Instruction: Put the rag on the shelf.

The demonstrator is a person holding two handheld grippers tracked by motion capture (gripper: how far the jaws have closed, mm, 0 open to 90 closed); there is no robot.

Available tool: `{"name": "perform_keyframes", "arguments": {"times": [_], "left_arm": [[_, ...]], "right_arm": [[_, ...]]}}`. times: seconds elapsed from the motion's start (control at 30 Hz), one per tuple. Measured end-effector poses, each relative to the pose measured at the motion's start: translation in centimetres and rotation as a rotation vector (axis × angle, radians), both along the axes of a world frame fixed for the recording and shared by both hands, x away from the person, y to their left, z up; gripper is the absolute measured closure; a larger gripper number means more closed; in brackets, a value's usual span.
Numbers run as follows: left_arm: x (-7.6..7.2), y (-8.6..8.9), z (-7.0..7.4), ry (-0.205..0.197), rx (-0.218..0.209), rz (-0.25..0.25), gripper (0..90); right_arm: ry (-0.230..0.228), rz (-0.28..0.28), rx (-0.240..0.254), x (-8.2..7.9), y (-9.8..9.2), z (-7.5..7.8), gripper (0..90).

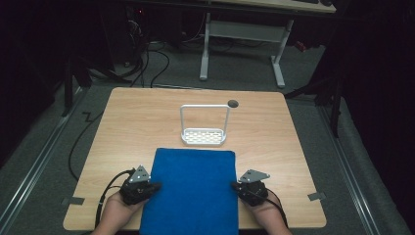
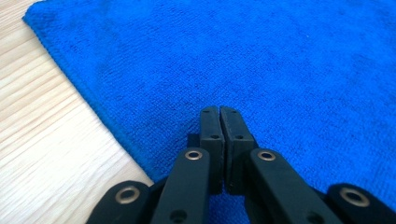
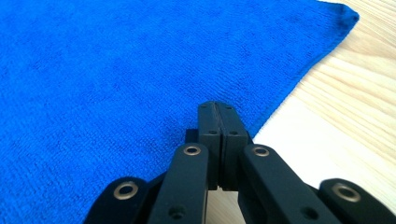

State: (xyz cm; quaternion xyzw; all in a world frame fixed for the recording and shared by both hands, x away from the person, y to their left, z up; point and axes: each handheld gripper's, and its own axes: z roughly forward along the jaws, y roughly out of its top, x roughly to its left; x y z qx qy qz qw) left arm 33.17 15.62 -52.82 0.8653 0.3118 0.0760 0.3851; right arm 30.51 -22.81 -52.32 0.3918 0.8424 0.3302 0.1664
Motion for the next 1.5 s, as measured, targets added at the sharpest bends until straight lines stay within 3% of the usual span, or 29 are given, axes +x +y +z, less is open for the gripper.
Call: {"name": "perform_keyframes", "arguments": {"times": [0.33, 0.43, 0.67, 0.93, 1.0, 1.07, 1.17, 1.23, 1.27, 1.33, 1.4, 1.5], "left_arm": [[-0.1, -2.0, -0.2, 0.008, -0.033, -0.031, 88.2], [0.0, -3.0, -0.1, -0.005, -0.013, -0.046, 87.5], [-0.1, -3.5, -0.2, 0.003, -0.031, -0.057, 86.3], [-0.3, -3.6, -0.2, 0.008, -0.041, -0.065, 84.0], [-0.3, -3.5, -0.2, 0.01, -0.042, -0.063, 82.5], [-0.3, -3.3, -0.1, -0.004, -0.044, -0.048, 82.0], [-0.1, -2.7, 0.1, -0.022, -0.068, -0.007, 76.5], [0.3, -2.0, 0.1, -0.044, -0.087, 0.061, 72.1], [0.3, -2.0, 0.1, -0.044, -0.087, 0.061, 70.7], [1.0, -1.6, 0.0, -0.057, -0.087, 0.107, 67.9], [1.8, -1.5, -0.1, -0.041, -0.08, 0.133, 66.6], [3.2, -1.7, 0.0, -0.071, -0.042, 0.169, 62.3]], "right_arm": [[-0.001, -0.041, -0.008, -0.2, -1.6, 0.1, 90.0], [-0.008, -0.061, -0.035, -0.3, -1.9, 0.2, 90.0], [-0.002, -0.127, -0.031, -0.4, -3.8, 0.2, 90.0], [-0.013, -0.131, -0.046, -0.5, -3.8, 0.2, 90.0], [-0.012, -0.133, -0.03, -0.5, -3.9, 0.3, 90.0], [-0.02, -0.135, -0.014, -0.5, -4.0, 0.3, 90.0], [-0.061, -0.161, 0.051, -0.6, -4.5, 0.9, 87.5], [-0.067, -0.165, 0.06, -0.5, -4.6, 0.9, 85.6], [-0.068, -0.165, 0.062, -0.4, -4.6, 0.9, 84.2], [-0.074, -0.169, 0.065, -0.3, -4.8, 0.8, 79.5], [-0.075, -0.175, 0.071, -0.2, -4.8, 0.8, 76.2], [-0.1, -0.174, 0.082, -0.2, -4.9, 0.9, 70.0]]}}
